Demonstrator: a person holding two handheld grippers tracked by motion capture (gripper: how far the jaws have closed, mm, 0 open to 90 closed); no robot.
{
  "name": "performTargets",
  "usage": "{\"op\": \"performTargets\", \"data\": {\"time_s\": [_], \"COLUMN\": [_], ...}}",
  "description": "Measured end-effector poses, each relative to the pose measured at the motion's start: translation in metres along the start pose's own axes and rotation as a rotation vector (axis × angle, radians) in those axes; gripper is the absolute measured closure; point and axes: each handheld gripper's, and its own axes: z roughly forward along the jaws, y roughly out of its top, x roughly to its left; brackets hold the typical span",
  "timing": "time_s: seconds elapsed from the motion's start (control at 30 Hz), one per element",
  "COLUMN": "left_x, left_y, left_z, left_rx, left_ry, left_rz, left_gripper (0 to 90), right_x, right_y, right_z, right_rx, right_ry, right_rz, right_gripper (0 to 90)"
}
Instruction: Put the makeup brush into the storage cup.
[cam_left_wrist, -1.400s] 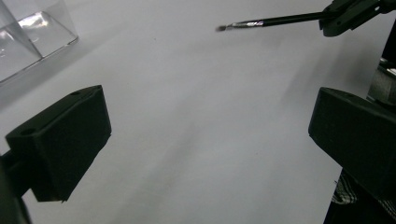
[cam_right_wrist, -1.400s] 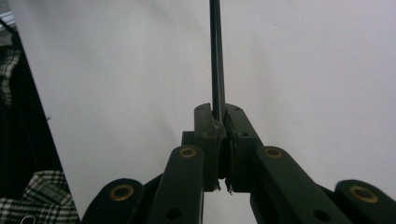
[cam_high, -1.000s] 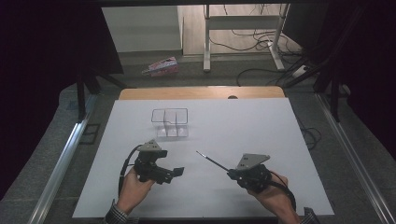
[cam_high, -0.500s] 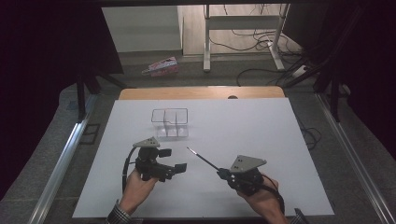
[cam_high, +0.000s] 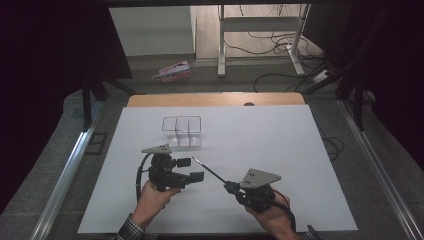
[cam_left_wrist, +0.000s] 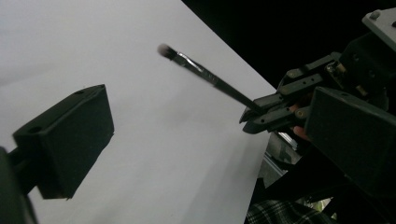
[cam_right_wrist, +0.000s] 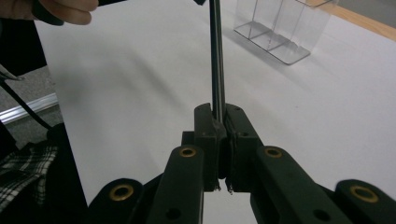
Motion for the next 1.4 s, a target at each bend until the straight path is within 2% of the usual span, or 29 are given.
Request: {"op": "performTargets", "data": {"time_s": [0.13, 0.2, 0.33, 0.5, 0.57, 0.63, 0.7, 0.73, 0.93, 1.03, 1.2, 1.27, 1.4], "left_x": [-0.001, 0.000, 0.003, 0.005, 0.008, 0.005, -0.002, -0.003, 0.000, -0.001, -0.002, -0.002, -0.002], "left_y": [0.000, 0.001, -0.001, -0.002, -0.003, -0.002, 0.000, 0.000, 0.000, 0.000, 0.000, 0.000, -0.001], "left_z": [0.001, 0.000, -0.002, -0.005, -0.006, -0.005, -0.004, -0.004, -0.007, -0.008, -0.010, -0.010, -0.011], "left_rx": [-0.011, -0.015, -0.036, -0.057, -0.079, -0.080, -0.059, -0.056, -0.049, -0.044, -0.034, -0.031, -0.026], "left_ry": [-0.012, -0.020, -0.051, -0.085, -0.166, -0.190, -0.149, -0.144, -0.121, -0.107, -0.087, -0.081, -0.068], "left_rz": [-0.006, -0.014, -0.038, -0.054, -0.079, -0.071, -0.023, -0.019, -0.010, -0.002, 0.014, 0.018, 0.027], "left_gripper": [10.5, 18.5, 39.2, 72.1, 79.7, 85.1, 85.6, 85.6, 85.6, 85.5, 85.5, 85.5, 85.5], "right_x": [0.002, 0.003, 0.004, 0.005, 0.004, 0.001, -0.001, -0.001, -0.002, -0.003, -0.006, -0.007, -0.008], "right_y": [0.001, 0.001, 0.001, 0.001, 0.000, -0.001, -0.002, -0.002, -0.001, -0.002, -0.003, -0.004, -0.006], "right_z": [0.002, 0.002, 0.003, 0.005, 0.006, 0.010, 0.014, 0.015, 0.016, 0.018, 0.022, 0.024, 0.026], "right_rx": [-0.007, -0.009, -0.018, -0.021, -0.005, 0.022, 0.051, 0.063, 0.074, 0.088, 0.090, 0.094, 0.107], "right_ry": [0.005, 0.005, 0.013, 0.016, 0.021, 0.022, 0.019, 0.024, 0.004, 0.010, 0.017, 0.014, 0.020], "right_rz": [0.000, 0.000, -0.003, -0.015, -0.005, 0.016, 0.035, 0.040, 0.034, 0.029, 0.044, 0.048, 0.058], "right_gripper": [84.3, 84.3, 84.2, 84.1, 83.2, 77.3, 72.2, 68.4, 44.9, 34.7, 21.8, 13.9, 5.0]}}
